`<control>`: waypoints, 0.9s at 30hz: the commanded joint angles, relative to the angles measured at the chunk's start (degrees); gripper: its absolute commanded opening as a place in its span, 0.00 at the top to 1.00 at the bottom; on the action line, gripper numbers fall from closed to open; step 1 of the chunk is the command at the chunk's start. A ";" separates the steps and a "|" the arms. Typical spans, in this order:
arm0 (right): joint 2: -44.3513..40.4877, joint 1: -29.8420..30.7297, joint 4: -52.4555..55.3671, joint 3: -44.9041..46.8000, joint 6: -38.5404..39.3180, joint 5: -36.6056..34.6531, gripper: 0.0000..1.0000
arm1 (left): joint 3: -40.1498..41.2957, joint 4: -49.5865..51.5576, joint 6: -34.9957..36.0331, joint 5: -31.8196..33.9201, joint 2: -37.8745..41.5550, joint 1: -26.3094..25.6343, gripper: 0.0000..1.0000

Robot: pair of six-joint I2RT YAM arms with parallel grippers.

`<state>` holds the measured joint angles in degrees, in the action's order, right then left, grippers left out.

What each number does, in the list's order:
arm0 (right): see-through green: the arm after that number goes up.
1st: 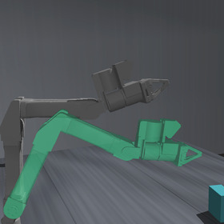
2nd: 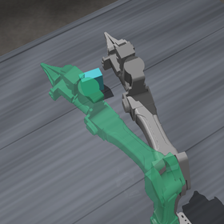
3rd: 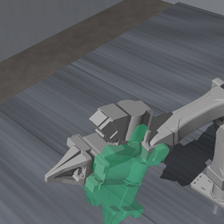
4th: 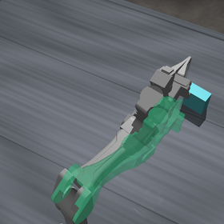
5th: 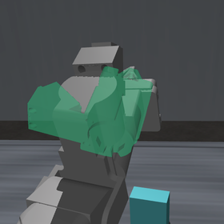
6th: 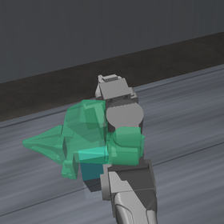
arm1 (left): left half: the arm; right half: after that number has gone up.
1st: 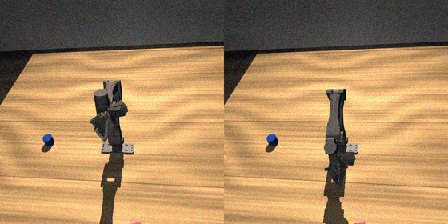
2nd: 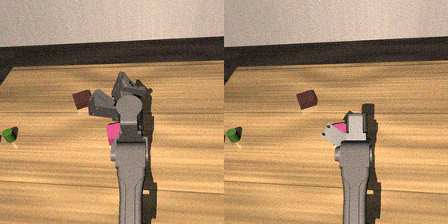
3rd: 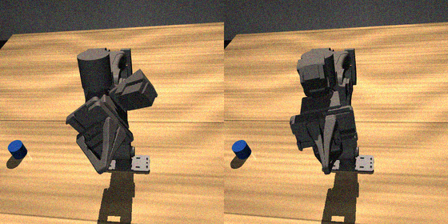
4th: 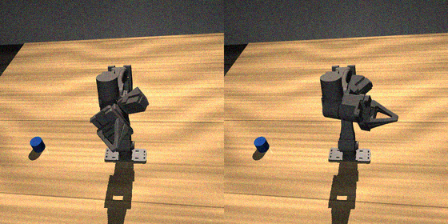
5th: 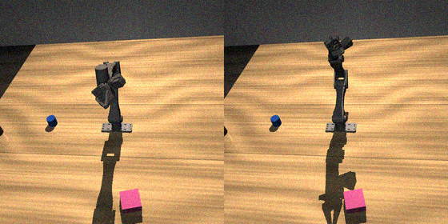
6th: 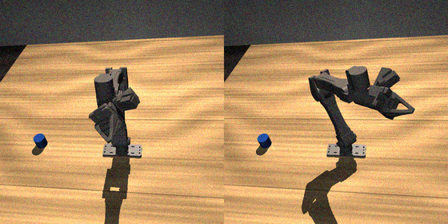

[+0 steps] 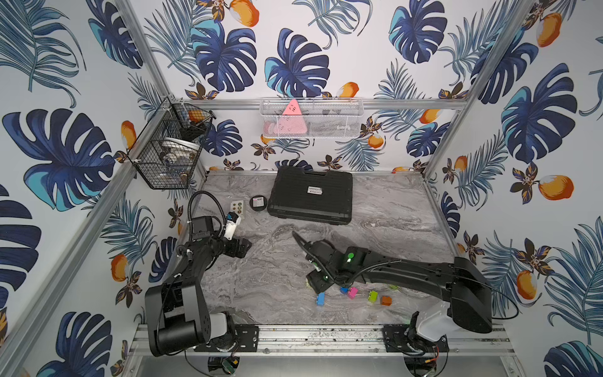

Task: Assemble the letter h with lego
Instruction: Pick up the lego brick from the center of the board.

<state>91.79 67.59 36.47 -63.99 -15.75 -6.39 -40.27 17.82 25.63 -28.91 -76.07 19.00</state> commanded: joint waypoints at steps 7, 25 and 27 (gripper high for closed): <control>5.82 0.41 -2.27 -4.57 32.90 -0.63 0.29 | -0.16 1.08 1.19 -1.42 -0.02 0.29 0.01; 17.31 -6.29 -0.60 -7.55 43.74 8.46 0.55 | -1.10 2.19 1.74 -2.42 -1.31 0.32 0.03; 17.72 -6.48 -1.30 -7.66 43.66 8.12 0.62 | -1.43 2.55 1.66 -2.99 -1.68 0.33 0.04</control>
<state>108.99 61.39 35.57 -71.13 26.41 0.73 -41.06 19.14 25.82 -30.20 -77.41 19.20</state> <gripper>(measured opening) 0.377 0.956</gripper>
